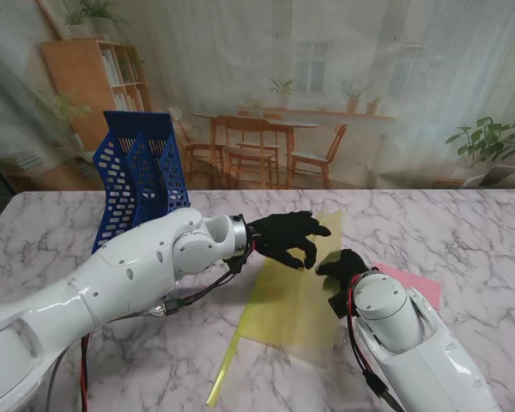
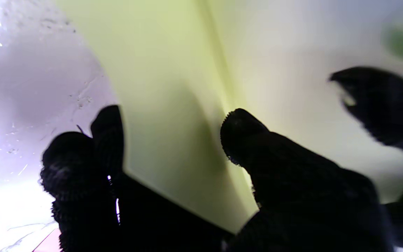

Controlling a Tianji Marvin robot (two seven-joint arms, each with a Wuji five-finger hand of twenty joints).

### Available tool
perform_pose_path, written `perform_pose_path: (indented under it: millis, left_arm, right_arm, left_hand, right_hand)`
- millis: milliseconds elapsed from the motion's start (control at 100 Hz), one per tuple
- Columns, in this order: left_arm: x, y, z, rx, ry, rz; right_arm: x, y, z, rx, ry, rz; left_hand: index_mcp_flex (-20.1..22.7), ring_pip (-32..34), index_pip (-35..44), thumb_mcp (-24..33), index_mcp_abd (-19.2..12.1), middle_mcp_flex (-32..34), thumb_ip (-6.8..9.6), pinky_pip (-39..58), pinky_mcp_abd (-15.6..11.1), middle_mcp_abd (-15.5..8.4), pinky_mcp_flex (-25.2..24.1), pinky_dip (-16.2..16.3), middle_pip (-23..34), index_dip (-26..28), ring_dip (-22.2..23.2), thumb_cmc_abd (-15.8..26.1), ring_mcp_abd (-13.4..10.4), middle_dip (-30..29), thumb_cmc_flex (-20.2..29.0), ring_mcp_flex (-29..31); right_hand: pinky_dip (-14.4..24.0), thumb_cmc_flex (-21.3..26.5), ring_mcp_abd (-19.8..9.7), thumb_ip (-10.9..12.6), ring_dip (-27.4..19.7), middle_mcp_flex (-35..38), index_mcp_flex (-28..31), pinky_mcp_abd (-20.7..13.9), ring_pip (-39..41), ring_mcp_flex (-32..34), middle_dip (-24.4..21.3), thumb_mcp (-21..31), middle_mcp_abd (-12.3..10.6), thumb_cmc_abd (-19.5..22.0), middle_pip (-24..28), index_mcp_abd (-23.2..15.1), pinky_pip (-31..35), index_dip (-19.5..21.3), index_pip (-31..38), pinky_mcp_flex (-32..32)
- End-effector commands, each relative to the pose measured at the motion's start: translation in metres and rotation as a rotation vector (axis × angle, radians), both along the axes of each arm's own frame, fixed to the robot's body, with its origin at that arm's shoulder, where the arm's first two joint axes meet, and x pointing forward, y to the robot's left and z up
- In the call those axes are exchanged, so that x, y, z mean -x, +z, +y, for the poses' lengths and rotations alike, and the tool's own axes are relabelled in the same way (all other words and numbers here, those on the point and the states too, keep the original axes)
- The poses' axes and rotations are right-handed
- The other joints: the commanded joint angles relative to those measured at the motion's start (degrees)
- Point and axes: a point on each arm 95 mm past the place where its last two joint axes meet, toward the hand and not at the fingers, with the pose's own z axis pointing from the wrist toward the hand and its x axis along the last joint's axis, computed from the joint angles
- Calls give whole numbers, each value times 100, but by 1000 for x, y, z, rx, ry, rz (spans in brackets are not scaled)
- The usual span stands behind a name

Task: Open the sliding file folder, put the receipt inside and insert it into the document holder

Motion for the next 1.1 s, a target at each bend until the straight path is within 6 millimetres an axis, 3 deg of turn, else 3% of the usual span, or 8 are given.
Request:
perform_pose_path:
  millis: [0, 440, 630, 690, 800, 870, 960, 1090]
  left_arm:
    - [2, -6, 16, -2, 13, 4]
    - [23, -1, 66, 77, 61, -57]
    - [31, 4, 77, 118, 86, -66]
    - [32, 5, 79, 119, 87, -68]
    - [31, 4, 79, 120, 95, -62]
    - [29, 3, 77, 122, 101, -52]
    - [28, -1, 74, 121, 104, -40]
    - [28, -6, 70, 116, 108, -24]
  right_arm:
    - [0, 1, 0, -2, -5, -3]
    - [-5, -12, -1, 76, -25, 13]
    - [-2, -17, 0, 170, -7, -3]
    - [1, -18, 0, 177, 7, 12]
    - [3, -20, 1, 210, 20, -3]
    - [4, -21, 0, 213, 13, -10]
    - [6, -22, -2, 195, -9, -6]
    - [8, -22, -6, 176, -43, -25]
  left_hand:
    - [198, 246, 707, -106, 364, 88, -184, -179, -361, -103, -36, -63, 152, 391, 120, 188, -180, 148, 309, 168]
    - [125, 439, 678, -224, 529, 186, -207, -110, -373, -157, -17, 197, 589, 885, 367, 304, -176, 426, 444, 345]
    - [137, 456, 627, -249, 497, 316, -205, -49, -341, -157, -26, 400, 755, 973, 441, 320, -189, 559, 464, 470]
    - [143, 456, 625, -252, 494, 342, -205, -28, -343, -165, -22, 439, 755, 985, 447, 321, -192, 568, 470, 508]
    - [144, 436, 609, -263, 492, 370, -208, 12, -338, -175, -35, 525, 747, 1010, 456, 325, -200, 587, 473, 533]
    - [138, 427, 602, -264, 495, 362, -208, 24, -336, -175, -40, 557, 738, 1020, 460, 331, -196, 592, 481, 534]
    - [125, 417, 595, -271, 489, 366, -210, 39, -332, -180, -47, 600, 733, 1045, 466, 337, -197, 602, 485, 537]
    - [127, 407, 583, -284, 472, 374, -209, 51, -315, -178, -59, 661, 725, 1082, 477, 338, -186, 612, 485, 549]
  right_hand:
    - [102, 361, 16, 5, -26, 24, -54, 47, 121, 87, 68, 145, 69, 284, 280, -382, 263, 8, 125, 18]
    - [145, 338, 67, 12, -64, 30, -23, -73, 27, 74, 31, 98, 71, 263, 209, -420, 263, -18, 118, -87]
    - [140, 310, 306, 30, -334, -159, -219, -47, -735, 35, -122, -83, 225, 367, -250, -173, -108, -419, -216, -587]
    - [209, 248, 375, 71, -508, -442, -448, -112, -1248, 23, -123, -399, 280, 534, -349, -147, -268, -498, -433, -942]
    - [461, -63, 422, 219, -493, -1157, -754, -338, -1947, -421, -115, -1077, 352, 824, -374, -243, -591, -194, -1109, -1678]
    - [522, -332, 440, 293, -452, -1483, -900, -397, -2006, -727, -98, -1142, 384, 925, -358, -284, -674, -30, -1440, -1969]
    - [605, -787, 444, 698, -487, -1961, -1095, -480, -2054, -1162, -51, -1124, 428, 1059, -399, -318, -815, 589, -2036, -2307]
    - [524, -1166, 339, 767, -567, -3045, -1776, -738, -2308, -2113, -5, -1402, 464, 1187, -533, -467, -1125, 851, -2161, -2996]
